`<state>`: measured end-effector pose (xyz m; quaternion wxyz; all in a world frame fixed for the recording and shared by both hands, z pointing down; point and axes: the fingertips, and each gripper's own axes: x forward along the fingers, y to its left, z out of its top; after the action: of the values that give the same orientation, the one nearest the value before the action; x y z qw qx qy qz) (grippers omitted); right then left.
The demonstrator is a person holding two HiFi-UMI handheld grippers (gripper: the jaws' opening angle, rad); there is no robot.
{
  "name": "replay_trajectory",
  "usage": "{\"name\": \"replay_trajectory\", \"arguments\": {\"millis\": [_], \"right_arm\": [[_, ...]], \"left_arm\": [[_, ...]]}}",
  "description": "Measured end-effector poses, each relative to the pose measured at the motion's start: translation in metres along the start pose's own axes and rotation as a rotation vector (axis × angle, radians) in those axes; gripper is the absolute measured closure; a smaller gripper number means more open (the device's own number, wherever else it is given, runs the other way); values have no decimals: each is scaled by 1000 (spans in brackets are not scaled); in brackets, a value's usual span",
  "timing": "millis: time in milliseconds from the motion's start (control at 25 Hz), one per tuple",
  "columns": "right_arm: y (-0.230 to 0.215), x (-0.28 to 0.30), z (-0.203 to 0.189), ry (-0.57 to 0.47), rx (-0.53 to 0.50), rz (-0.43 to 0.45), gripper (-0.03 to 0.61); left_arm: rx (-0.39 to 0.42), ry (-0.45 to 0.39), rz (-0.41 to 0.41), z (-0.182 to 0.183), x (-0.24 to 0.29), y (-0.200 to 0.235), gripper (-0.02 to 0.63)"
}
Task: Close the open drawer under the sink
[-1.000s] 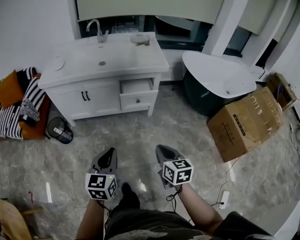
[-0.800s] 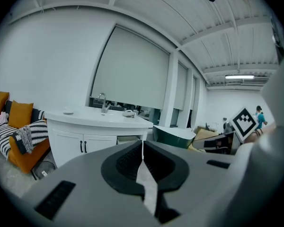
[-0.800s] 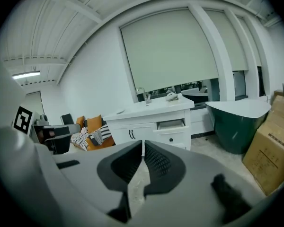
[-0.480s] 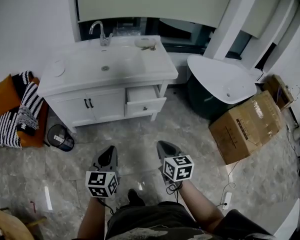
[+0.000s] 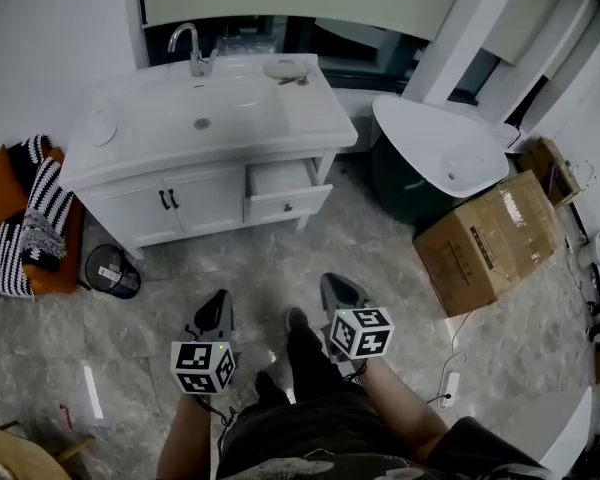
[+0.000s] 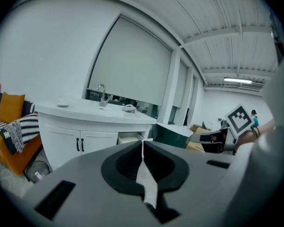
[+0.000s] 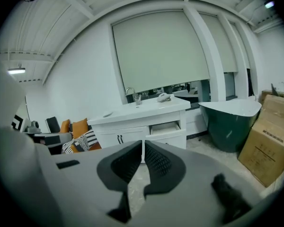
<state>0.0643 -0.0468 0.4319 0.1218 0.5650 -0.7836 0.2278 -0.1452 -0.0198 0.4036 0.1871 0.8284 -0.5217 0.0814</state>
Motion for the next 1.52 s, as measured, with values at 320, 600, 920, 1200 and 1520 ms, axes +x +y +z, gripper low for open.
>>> {"name": "replay_trajectory", "arguments": {"millis": [320, 600, 920, 1200, 1520], "right_arm": [[-30, 48, 15, -35, 20, -29, 548], [-59, 109, 35, -47, 8, -20, 548], [-84, 178, 46, -28, -29, 21, 547], [-95, 241, 21, 55, -28, 62, 546], [-113, 298, -30, 156, -1, 89, 532]], "left_arm": [[-12, 17, 68, 6, 35, 26, 594], [11, 53, 89, 12, 94, 41, 594], [10, 86, 63, 18, 170, 48, 594], [-14, 130, 93, -4, 227, 71, 594], [-65, 184, 97, -47, 274, 87, 594]]}}
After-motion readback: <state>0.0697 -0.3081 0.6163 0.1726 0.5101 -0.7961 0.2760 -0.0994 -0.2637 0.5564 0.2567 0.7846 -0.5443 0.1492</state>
